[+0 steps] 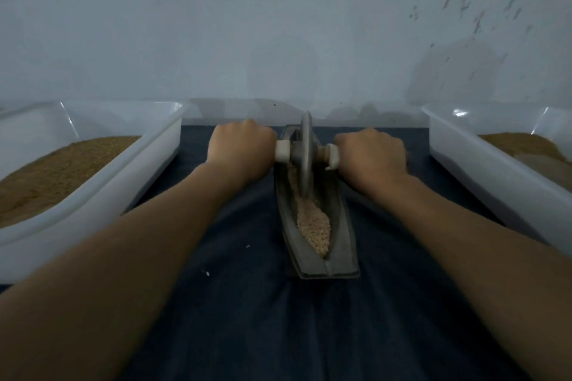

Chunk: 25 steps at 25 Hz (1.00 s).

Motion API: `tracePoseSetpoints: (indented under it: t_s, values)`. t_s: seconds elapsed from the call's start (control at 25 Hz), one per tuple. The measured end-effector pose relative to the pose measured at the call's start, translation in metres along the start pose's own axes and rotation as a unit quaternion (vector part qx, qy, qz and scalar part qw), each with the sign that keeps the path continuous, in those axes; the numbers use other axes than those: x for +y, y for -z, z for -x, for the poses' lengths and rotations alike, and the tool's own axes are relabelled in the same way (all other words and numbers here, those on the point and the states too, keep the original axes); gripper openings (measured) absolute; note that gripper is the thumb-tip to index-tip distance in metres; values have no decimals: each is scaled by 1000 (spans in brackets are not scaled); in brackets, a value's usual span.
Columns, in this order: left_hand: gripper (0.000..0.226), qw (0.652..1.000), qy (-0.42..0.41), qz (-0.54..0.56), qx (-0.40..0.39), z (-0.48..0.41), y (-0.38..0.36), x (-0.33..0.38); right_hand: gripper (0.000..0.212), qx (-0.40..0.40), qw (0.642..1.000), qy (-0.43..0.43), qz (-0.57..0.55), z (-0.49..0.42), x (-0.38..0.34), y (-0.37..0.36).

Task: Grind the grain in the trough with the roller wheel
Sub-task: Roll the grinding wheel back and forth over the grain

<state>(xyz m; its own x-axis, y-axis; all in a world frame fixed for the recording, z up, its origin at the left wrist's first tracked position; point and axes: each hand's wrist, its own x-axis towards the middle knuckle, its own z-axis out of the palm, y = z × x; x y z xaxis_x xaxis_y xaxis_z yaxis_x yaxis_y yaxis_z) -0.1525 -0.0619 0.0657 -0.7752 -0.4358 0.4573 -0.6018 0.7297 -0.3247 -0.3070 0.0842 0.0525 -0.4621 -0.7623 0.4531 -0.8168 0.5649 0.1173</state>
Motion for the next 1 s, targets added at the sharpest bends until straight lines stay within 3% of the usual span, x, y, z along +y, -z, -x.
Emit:
tracePoseSetpoints:
  t_s: [0.12, 0.2, 0.28, 0.36, 0.48, 0.6, 0.68, 0.8, 0.88, 1.0]
  values:
    - [14, 999, -1, 19, -43, -6, 6, 0, 9, -40, 999, 13, 0, -4, 0, 8]
    - [9, 999, -23, 32, 13, 28, 4, -5, 23, 52, 995, 78, 35, 24, 10, 11]
    - [40, 995, -63, 37, 70, 56, 4, -8, 39, 121, 984, 116, 58, 50, 17, 14]
    - [51, 996, -42, 23, 79, 51, 3, -7, 41, 105, 988, 97, 64, 48, 17, 8]
    - [6, 1000, 14, 18, 15, 12, 0, 2, 14, 29, 999, 20, 33, 4, 0, 4]
    - [11, 997, 37, 42, -49, -8, 2, 3, 5, -45, 999, 9, 7, -16, -3, 7]
    - [8, 999, -1, 35, 9, 20, 0, -2, 20, 18, 998, 60, 17, 11, 6, 9]
    - [42, 987, -68, 38, 138, 52, -1, -8, 33, 151, 978, 144, 25, 48, 18, 8]
    - [35, 993, -47, 24, 108, 45, -6, -6, 30, 124, 985, 109, 47, 38, 16, 3]
    - [3, 999, 30, 13, 2, 8, -6, 2, 14, 22, 999, 23, 17, 0, -2, 1]
